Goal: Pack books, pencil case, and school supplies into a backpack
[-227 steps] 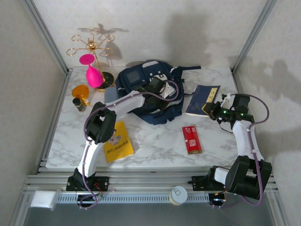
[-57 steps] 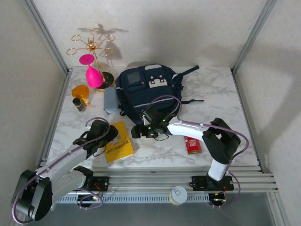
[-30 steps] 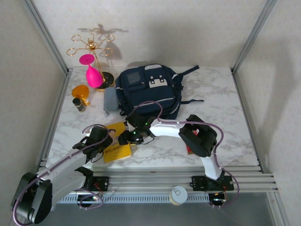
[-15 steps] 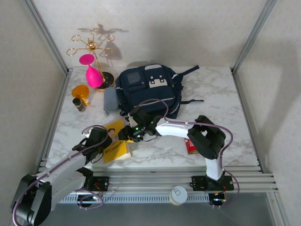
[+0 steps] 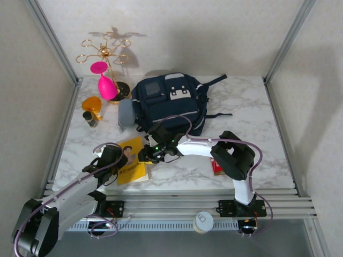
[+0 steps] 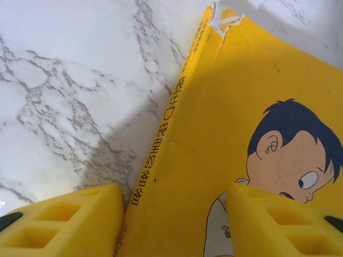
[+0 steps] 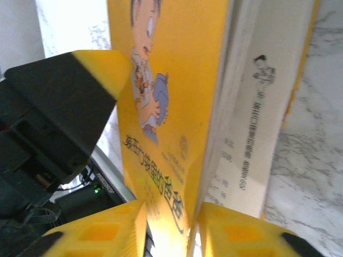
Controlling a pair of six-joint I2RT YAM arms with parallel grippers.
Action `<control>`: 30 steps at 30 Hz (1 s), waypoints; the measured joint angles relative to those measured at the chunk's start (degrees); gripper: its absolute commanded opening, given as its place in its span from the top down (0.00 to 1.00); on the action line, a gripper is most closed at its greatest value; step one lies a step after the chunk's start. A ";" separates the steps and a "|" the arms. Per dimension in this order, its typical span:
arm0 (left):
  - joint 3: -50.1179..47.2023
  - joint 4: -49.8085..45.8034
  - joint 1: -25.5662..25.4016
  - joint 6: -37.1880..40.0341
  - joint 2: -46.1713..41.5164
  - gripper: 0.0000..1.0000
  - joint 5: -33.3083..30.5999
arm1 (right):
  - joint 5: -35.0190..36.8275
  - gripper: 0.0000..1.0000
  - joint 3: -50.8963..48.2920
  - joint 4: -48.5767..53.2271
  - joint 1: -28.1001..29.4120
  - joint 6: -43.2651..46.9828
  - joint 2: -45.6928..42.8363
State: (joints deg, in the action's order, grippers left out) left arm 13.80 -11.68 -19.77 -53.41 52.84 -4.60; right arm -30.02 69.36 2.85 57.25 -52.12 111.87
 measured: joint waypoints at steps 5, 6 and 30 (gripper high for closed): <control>-0.04 0.26 -0.02 -0.26 -0.04 0.43 -0.02 | 0.35 0.93 0.00 -0.15 0.04 -0.07 0.02; -0.04 0.33 -0.07 -0.28 -0.04 0.41 0.00 | 0.37 0.96 0.00 -0.26 0.04 -0.13 0.02; 26.08 -8.57 -0.26 4.72 -8.46 0.01 9.01 | 2.34 1.00 2.10 2.25 -6.54 5.42 -22.27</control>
State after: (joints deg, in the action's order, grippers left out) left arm 39.88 -20.25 -20.03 -48.69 44.38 4.40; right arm -27.68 71.46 5.10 50.72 -46.70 89.60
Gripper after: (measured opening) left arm 0.985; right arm 0.060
